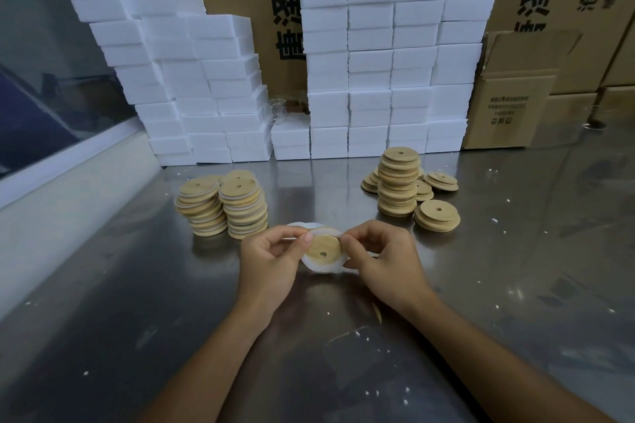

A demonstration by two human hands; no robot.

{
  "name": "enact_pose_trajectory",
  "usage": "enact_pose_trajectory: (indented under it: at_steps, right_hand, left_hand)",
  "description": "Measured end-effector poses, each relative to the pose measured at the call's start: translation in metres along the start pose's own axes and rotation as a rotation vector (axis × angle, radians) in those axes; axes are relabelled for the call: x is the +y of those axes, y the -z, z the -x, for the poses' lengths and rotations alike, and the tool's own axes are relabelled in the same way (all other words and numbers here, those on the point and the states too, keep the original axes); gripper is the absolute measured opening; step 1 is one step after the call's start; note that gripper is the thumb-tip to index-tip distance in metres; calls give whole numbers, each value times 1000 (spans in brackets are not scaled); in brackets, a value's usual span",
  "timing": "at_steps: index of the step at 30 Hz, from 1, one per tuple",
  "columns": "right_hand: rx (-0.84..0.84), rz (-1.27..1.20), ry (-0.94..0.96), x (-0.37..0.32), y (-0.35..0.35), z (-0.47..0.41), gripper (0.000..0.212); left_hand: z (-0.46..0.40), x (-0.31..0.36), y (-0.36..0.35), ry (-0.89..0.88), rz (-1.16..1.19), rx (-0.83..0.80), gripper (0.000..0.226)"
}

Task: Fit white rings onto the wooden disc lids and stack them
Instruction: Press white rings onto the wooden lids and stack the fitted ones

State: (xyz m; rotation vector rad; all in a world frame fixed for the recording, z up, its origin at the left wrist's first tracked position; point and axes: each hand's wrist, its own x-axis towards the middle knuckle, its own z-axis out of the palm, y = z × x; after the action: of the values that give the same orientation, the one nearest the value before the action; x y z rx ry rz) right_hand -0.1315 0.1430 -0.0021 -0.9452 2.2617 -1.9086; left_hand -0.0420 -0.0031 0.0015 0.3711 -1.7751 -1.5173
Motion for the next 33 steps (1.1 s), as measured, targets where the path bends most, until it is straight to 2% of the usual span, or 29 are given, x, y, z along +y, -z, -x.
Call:
enact_pose_trajectory:
  at_steps: [7, 15, 21, 28, 33]
  right_hand:
    - [12, 46, 34, -1, 2, 1, 4]
    - [0, 54, 33, 0, 1, 0, 4]
    - [-14, 53, 12, 1, 2, -1, 5]
    - [-66, 26, -23, 2, 5, -3, 5]
    - [-86, 46, -20, 1, 5, -3, 4]
  left_hand:
    - [1, 1, 1, -52, -11, -12, 27]
    - [0, 3, 2, 2, 69, -42, 34]
    - [-3, 1, 5, 29, 65, -53, 28]
    - [-8, 2, 12, 128, 78, -93, 9]
    - [-9, 3, 18, 175, 66, -113, 10]
